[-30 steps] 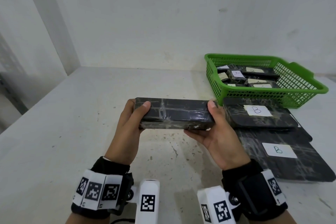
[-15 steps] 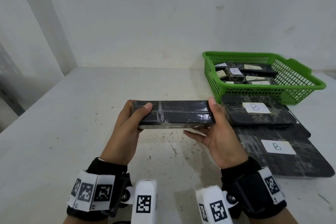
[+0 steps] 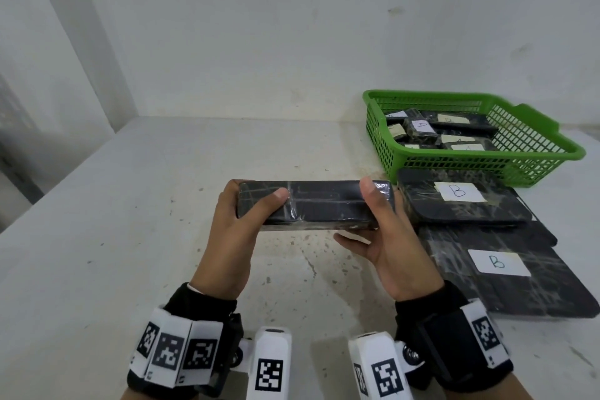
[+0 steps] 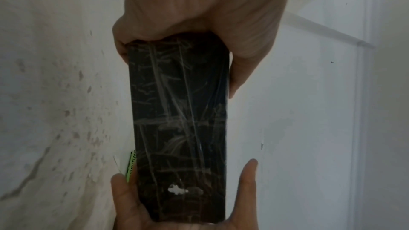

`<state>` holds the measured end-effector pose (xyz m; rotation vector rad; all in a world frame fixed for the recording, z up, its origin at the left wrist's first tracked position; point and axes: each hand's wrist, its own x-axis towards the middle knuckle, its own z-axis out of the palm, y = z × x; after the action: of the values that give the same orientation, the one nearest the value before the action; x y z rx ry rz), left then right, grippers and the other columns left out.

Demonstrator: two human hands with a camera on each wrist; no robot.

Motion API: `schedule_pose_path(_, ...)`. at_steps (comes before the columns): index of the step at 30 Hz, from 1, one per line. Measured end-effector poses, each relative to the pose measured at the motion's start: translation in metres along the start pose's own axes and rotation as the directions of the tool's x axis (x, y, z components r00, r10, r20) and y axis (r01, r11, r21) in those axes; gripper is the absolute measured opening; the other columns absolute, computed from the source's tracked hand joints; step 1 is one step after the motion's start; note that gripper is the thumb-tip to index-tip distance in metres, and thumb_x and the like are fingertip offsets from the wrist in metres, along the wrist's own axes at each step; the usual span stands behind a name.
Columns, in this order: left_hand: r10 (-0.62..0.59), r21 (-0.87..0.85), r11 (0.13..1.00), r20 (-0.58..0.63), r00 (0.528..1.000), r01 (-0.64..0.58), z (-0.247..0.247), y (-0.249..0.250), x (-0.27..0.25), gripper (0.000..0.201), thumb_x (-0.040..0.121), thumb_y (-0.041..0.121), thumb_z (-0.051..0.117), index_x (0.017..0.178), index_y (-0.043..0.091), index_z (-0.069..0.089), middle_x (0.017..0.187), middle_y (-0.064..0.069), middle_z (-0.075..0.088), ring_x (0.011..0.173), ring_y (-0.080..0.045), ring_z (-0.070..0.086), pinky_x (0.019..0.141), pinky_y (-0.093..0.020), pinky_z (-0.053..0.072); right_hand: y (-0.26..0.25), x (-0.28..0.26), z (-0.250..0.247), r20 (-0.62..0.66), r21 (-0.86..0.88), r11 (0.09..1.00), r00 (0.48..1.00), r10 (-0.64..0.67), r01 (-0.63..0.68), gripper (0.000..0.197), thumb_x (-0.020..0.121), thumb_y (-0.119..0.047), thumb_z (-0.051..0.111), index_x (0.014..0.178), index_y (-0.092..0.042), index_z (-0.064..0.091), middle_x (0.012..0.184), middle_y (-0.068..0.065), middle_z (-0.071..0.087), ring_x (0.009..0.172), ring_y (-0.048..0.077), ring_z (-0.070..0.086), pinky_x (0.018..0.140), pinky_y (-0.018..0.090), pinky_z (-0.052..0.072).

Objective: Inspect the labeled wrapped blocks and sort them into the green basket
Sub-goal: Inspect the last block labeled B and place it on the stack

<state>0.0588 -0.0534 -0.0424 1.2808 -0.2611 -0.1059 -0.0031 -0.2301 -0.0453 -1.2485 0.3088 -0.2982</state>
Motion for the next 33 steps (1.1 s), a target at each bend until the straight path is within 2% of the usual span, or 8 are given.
schedule_pose_path(4, 0.008, 0.058, 0.998, 0.001, 1.0, -0.008, 0.001, -0.005, 0.0, 0.066, 0.058, 0.05, 0.082, 0.109, 0.013, 0.061, 0.126, -0.019, 0.058, 0.105, -0.025, 0.068, 0.089, -0.035, 0.052, -0.001, -0.001, 0.002, -0.015, -0.008, 0.999, 0.999, -0.052, 0.052, 0.076, 0.056, -0.034, 0.086, 0.122, -0.019, 0.052, 0.109, 0.0, 0.073, 0.098, 0.019, 0.071, 0.096, 0.047, 0.054)
schedule_pose_path(9, 0.054, 0.15, 0.987, -0.02, 0.998, -0.05, 0.001, -0.006, 0.0, 0.057, 0.054, 0.052, 0.081, 0.094, 0.017, 0.059, 0.121, -0.025, 0.055, 0.098, -0.025, 0.067, 0.083, -0.028, 0.052, 0.0, -0.001, 0.002, 0.003, 0.005, 0.998, 0.998, -0.063, 0.063, 0.076, 0.053, -0.033, 0.084, 0.122, -0.021, 0.053, 0.109, 0.0, 0.074, 0.1, 0.019, 0.071, 0.1, 0.048, 0.051)
schedule_pose_path(17, 0.086, 0.198, 0.978, -0.109, 0.99, -0.063, 0.003, -0.003, 0.0, 0.077, 0.047, 0.055, 0.087, 0.11, 0.031, 0.05, 0.131, -0.005, 0.042, 0.106, -0.02, 0.063, 0.079, -0.017, 0.053, 0.002, -0.001, -0.001, 0.034, 0.004, 0.977, 0.976, -0.215, 0.215, 0.064, 0.051, -0.038, 0.091, 0.101, -0.028, 0.051, 0.103, -0.002, 0.069, 0.103, 0.025, 0.069, 0.084, 0.043, 0.059)
schedule_pose_path(20, 0.068, 0.107, 0.993, -0.129, 0.989, -0.054, 0.001, -0.004, 0.002, 0.086, 0.049, 0.056, 0.087, 0.119, 0.025, 0.049, 0.13, -0.007, 0.053, 0.105, -0.018, 0.067, 0.086, -0.027, 0.055, 0.0, -0.003, 0.003, 0.079, 0.092, 0.973, 0.972, -0.219, 0.212, 0.081, 0.047, -0.053, 0.093, 0.107, -0.028, 0.045, 0.112, 0.004, 0.062, 0.108, 0.026, 0.067, 0.083, 0.042, 0.058)
schedule_pose_path(22, 0.063, 0.005, 0.998, -0.145, 0.987, -0.063, 0.003, 0.001, 0.002, 0.078, 0.064, 0.039, 0.089, 0.125, 0.014, 0.048, 0.118, -0.004, 0.062, 0.099, -0.011, 0.069, 0.087, -0.03, 0.057, -0.002, -0.004, 0.006, 0.102, 0.15, 0.967, 0.97, -0.22, 0.204, 0.082, 0.057, -0.066, 0.083, 0.116, -0.025, 0.044, 0.121, 0.007, 0.058, 0.115, 0.027, 0.063, 0.083, 0.046, 0.058)
schedule_pose_path(26, 0.051, -0.135, 0.988, -0.154, 0.987, -0.072, -0.003, 0.005, 0.005, 0.062, 0.073, 0.026, 0.082, 0.122, 0.005, 0.051, 0.114, -0.008, 0.065, 0.096, -0.012, 0.069, 0.089, -0.034, 0.057, -0.007, -0.001, 0.002, 0.096, 0.21, 0.965, 0.979, -0.181, 0.158, 0.063, 0.079, -0.052, 0.061, 0.132, -0.025, 0.042, 0.111, -0.007, 0.071, 0.114, 0.025, 0.065, 0.079, 0.041, 0.059)
schedule_pose_path(30, -0.029, -0.204, 0.979, -0.126, 0.992, 0.002, -0.008, 0.003, 0.008, 0.048, 0.077, 0.034, 0.075, 0.114, 0.009, 0.057, 0.117, -0.013, 0.067, 0.107, -0.023, 0.067, 0.091, -0.04, 0.056, -0.008, -0.003, 0.005, 0.19, 0.054, 0.996, 0.979, -0.073, 0.064, 0.097, 0.054, -0.083, 0.069, 0.133, -0.03, 0.05, 0.12, 0.0, 0.07, 0.101, 0.026, 0.07, 0.063, 0.034, 0.06)
schedule_pose_path(33, -0.06, -0.241, 0.97, -0.092, 0.994, 0.037, -0.006, 0.004, 0.008, 0.047, 0.084, 0.031, 0.071, 0.12, 0.003, 0.057, 0.108, -0.009, 0.07, 0.106, -0.024, 0.066, 0.086, -0.039, 0.058, -0.005, -0.007, 0.009, 0.291, 0.069, 0.997, 0.956, -0.048, 0.029, 0.091, 0.054, -0.086, 0.066, 0.126, -0.032, 0.058, 0.121, 0.004, 0.07, 0.081, 0.029, 0.073, 0.046, 0.025, 0.055)
